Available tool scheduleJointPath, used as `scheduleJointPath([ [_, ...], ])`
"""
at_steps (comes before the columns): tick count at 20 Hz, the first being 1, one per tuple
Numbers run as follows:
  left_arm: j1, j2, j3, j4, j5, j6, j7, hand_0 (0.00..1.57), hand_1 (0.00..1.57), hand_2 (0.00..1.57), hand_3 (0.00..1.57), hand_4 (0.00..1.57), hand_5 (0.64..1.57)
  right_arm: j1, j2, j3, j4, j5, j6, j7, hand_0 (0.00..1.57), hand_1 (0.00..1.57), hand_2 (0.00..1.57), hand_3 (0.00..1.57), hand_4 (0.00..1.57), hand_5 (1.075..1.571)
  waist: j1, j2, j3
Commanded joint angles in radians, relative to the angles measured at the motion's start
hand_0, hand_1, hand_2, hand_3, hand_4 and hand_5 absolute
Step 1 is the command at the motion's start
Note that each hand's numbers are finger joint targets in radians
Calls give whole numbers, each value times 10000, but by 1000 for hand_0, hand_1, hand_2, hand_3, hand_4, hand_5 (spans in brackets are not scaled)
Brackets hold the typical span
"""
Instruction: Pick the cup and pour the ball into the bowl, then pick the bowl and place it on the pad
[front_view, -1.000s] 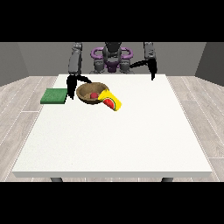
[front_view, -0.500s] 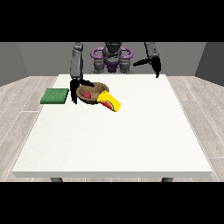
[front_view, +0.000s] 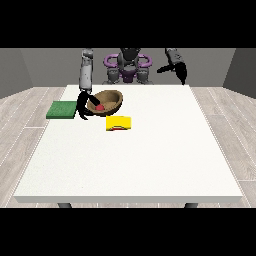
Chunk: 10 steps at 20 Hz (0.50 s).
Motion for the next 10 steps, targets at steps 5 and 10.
scheduleJointPath([
  [5,-7,138,515,932,400,-246,37,0,0,0,0,934,1436,121,195,1231,458,1548,-2004,2872,1571,1571,1571,1179,892,1567,-350,-766,349],
  [10,1328,505,1209,2292,659,-413,-547,0,0,0,0,989,1419,-702,-6,2186,-223,2116,-1386,5902,1571,1571,1571,966,821,1564,-1594,-2747,364],
])
